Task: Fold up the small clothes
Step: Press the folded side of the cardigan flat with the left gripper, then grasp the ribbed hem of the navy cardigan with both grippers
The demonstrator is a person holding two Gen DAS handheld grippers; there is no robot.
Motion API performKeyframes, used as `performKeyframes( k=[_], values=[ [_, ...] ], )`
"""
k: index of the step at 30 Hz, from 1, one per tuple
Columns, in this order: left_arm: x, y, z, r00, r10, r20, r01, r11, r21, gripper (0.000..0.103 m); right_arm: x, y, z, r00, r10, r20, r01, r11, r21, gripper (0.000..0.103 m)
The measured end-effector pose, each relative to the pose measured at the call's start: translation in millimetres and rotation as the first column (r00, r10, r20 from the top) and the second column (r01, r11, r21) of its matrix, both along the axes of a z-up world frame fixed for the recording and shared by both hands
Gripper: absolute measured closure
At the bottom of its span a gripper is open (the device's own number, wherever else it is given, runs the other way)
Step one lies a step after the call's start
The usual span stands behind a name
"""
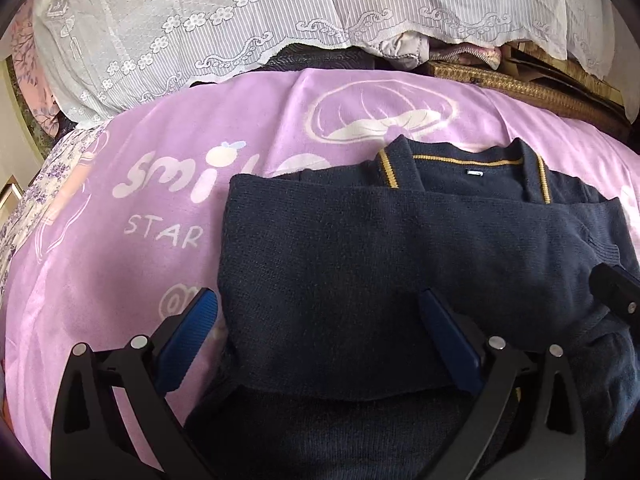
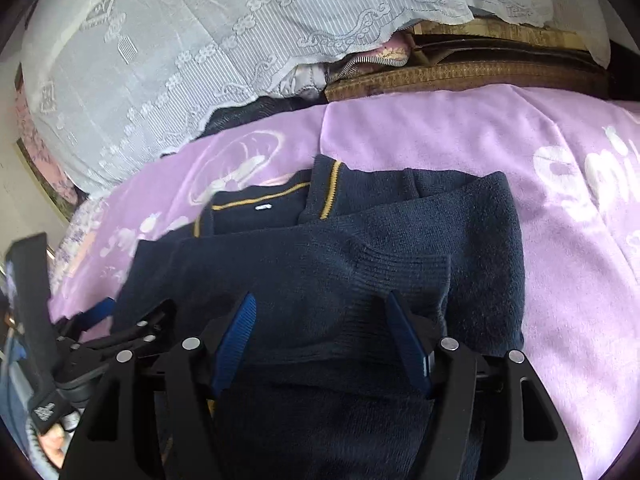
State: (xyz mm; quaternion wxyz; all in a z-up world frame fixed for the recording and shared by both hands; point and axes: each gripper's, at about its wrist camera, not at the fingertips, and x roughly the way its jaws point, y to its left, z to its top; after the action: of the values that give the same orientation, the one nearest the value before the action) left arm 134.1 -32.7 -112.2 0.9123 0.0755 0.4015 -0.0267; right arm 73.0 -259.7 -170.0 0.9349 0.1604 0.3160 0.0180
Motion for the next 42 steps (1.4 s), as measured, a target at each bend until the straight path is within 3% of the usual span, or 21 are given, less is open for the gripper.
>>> performKeyframes(
  k=[3, 8, 11, 19, 26, 31, 38, 42],
  values=[
    [-9, 3, 1, 0.999, -0.022, -0.024, 0.021, 0.999, -0.035, 0.005, -9, 2, 3, 1.0, 0.017, 0.006, -0.017, 1.0, 0.019, 0.035],
    [-25, 17, -5, 0.996, -0.028, -0.086, 0.019, 0.996, -0.092, 0.005, -18, 15, -8, 0.997, 0.056, -0.053, -0.058, 0.997, -0.048, 0.029],
    [-41, 29, -5, 0.993, -0.029, -0.112, 0.016, 0.993, -0.119, 0.005, -37, 12, -7, 0.996, 0.06, -0.06, -0.061, 0.998, -0.009, 0.026],
    [-98, 54, -12, 0.991, -0.044, -0.13, 0.029, 0.993, -0.115, 0.005, -96, 7, -24, 0.995, 0.071, -0.074, -0.07, 0.997, 0.015, 0.026],
    [-160, 66, -13, 0.994, -0.071, -0.086, 0.066, 0.995, -0.069, 0.004, -162, 17, -34, 0.992, 0.111, -0.067, -0.114, 0.993, -0.038, 0.022],
    [-190, 77, -17, 0.987, -0.116, -0.111, 0.108, 0.991, -0.077, 0.004, -198, 19, -38, 0.986, 0.157, -0.056, -0.16, 0.985, -0.057, 0.022],
    [-215, 108, -15, 0.969, -0.203, -0.138, 0.163, 0.953, -0.255, 0.005, -245, -15, -38, 0.991, 0.125, 0.051, -0.129, 0.988, 0.087, 0.022],
    [-221, 112, -12, 0.955, -0.268, -0.129, 0.212, 0.917, -0.338, 0.005, -252, -39, -42, 0.998, 0.041, 0.045, -0.048, 0.987, 0.156, 0.024]
  ],
)
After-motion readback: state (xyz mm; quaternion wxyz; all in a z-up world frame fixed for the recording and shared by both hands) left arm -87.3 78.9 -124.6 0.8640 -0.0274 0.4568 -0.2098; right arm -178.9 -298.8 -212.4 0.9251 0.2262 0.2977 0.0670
